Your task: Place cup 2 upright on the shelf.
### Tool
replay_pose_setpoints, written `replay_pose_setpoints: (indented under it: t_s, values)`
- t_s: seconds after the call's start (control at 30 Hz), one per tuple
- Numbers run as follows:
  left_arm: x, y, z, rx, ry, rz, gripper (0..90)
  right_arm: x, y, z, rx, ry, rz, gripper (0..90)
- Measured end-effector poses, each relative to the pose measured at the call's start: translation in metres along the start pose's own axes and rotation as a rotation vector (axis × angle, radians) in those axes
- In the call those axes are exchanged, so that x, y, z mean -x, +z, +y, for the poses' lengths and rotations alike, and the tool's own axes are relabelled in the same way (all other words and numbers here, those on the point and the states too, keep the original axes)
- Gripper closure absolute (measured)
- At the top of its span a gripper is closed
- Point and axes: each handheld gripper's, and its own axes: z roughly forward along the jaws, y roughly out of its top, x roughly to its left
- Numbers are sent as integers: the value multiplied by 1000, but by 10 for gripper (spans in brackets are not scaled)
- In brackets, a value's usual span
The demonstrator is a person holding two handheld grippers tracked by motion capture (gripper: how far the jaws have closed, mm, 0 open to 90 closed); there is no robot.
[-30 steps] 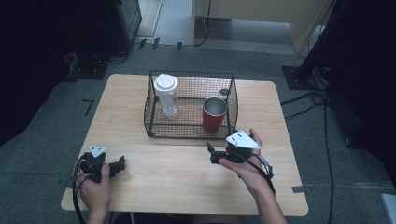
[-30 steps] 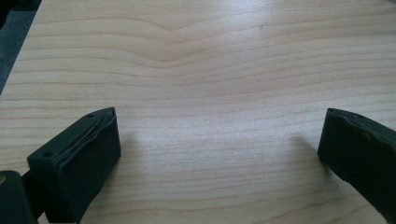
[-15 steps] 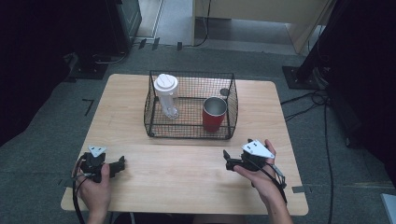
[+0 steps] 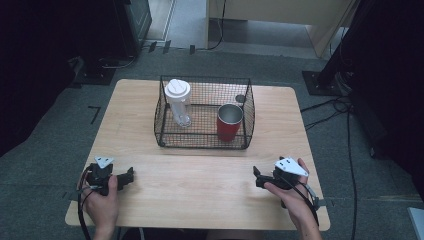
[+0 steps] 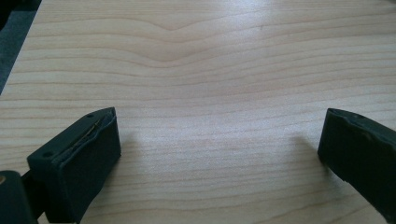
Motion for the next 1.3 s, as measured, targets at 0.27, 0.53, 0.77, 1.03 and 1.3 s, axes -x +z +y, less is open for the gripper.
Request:
replay_pose_setpoints:
  t_s: [0.27, 0.53, 0.77, 1.03, 1.3]
  values:
    - [0, 0, 0, 0, 0, 0, 0, 17, -4, -12, -22, 28, -33, 0]
    - [0, 0, 0, -1, 2, 0, 0, 34, -9, -27, -60, 46, -68, 0]
    - [0, 0, 0, -1, 2, 0, 0, 46, -14, -39, -87, 69, -101, 0]
    - [0, 0, 0, -1, 2, 0, 0, 59, -22, -51, -130, 86, -135, 0]
    - [0, 0, 0, -1, 2, 0, 0, 69, -28, -57, -185, 101, -167, 0]
